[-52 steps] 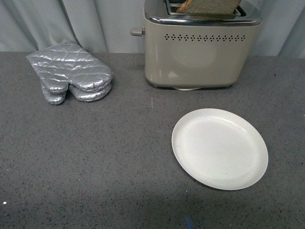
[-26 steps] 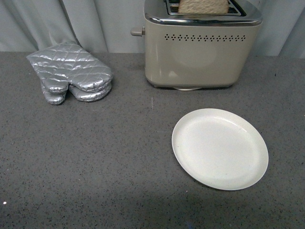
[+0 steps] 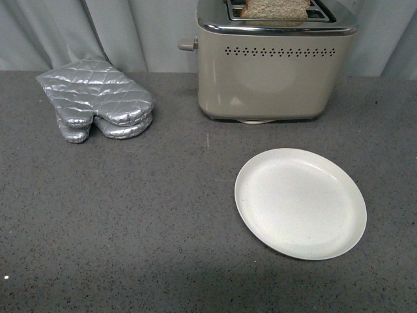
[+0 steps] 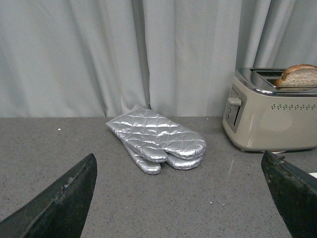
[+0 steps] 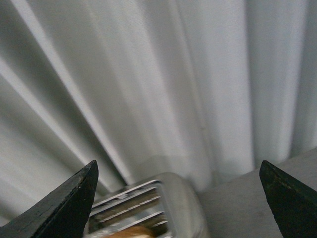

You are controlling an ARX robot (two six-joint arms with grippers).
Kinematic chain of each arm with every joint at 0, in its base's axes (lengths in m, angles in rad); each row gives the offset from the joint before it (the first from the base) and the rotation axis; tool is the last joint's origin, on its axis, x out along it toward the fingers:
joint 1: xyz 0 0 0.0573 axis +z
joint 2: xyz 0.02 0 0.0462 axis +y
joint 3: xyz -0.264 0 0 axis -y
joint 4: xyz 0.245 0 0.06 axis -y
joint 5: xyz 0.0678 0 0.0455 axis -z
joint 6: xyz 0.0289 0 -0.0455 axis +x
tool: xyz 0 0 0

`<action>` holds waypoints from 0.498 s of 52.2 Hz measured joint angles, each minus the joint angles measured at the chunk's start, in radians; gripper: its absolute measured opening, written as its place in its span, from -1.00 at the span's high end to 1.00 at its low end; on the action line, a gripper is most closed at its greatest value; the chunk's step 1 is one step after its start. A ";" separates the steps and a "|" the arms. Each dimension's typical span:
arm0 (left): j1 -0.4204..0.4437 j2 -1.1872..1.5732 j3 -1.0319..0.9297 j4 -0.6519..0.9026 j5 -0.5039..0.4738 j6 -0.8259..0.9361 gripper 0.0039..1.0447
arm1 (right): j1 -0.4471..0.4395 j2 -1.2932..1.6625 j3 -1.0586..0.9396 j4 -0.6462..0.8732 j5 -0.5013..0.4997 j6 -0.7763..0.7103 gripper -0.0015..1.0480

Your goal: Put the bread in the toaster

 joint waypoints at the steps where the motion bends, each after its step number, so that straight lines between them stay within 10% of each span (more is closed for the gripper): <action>1: 0.000 0.000 0.000 0.000 0.000 0.000 -0.88 | -0.008 -0.029 -0.042 0.020 0.005 -0.038 -0.81; 15: 0.000 0.000 0.000 0.000 0.000 0.000 -0.88 | -0.097 -0.388 -0.528 0.182 0.012 -0.380 -0.80; 20: 0.000 0.000 0.000 0.000 -0.001 0.000 -0.88 | -0.185 -0.511 -0.718 0.283 -0.297 -0.353 -0.42; 26: 0.000 0.000 0.000 0.000 0.002 0.000 -0.88 | -0.234 -0.588 -0.821 0.291 -0.425 -0.345 0.06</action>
